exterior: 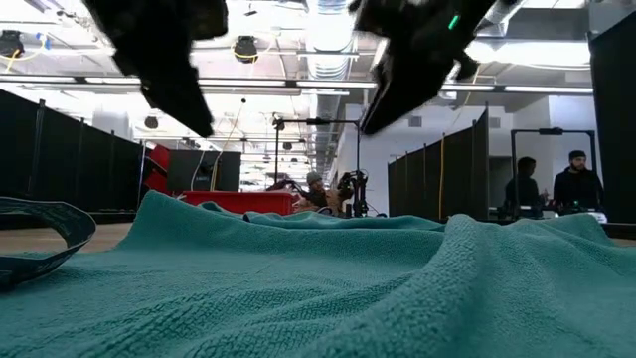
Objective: Roll towel
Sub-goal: Roll the blue towel
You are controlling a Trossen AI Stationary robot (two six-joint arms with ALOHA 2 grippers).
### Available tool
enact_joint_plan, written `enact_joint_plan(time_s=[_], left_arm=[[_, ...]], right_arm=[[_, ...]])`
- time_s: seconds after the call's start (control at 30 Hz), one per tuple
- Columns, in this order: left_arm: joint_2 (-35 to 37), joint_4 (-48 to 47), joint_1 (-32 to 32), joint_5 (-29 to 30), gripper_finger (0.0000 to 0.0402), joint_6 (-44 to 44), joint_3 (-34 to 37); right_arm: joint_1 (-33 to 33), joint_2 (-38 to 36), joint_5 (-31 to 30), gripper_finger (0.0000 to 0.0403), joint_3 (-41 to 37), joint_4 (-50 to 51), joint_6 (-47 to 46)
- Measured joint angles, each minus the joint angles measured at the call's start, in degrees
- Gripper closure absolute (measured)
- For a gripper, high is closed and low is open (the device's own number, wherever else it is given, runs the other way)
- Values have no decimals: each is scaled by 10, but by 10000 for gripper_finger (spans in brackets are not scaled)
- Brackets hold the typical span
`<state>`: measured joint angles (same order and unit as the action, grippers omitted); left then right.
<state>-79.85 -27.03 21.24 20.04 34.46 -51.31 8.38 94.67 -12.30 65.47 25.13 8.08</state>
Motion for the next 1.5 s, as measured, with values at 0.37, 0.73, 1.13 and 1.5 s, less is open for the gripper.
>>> enact_joint_plan(time_s=[0.37, 0.73, 1.13, 1.5], left_arm=[[-71, 15, -30, -10, 258, 46, 0], [-122, 73, -27, -16, 258, 24, 0], [-122, 67, -27, -17, 258, 38, 1], [-122, 67, -24, -18, 258, 43, 1]], right_arm=[[-82, 107, 79, 316, -1, -109, 170], [-90, 127, 85, 316, 1, -127, 205], [-88, 172, 93, 316, 2, -145, 209], [-101, 172, 105, 348, 2, -142, 207]])
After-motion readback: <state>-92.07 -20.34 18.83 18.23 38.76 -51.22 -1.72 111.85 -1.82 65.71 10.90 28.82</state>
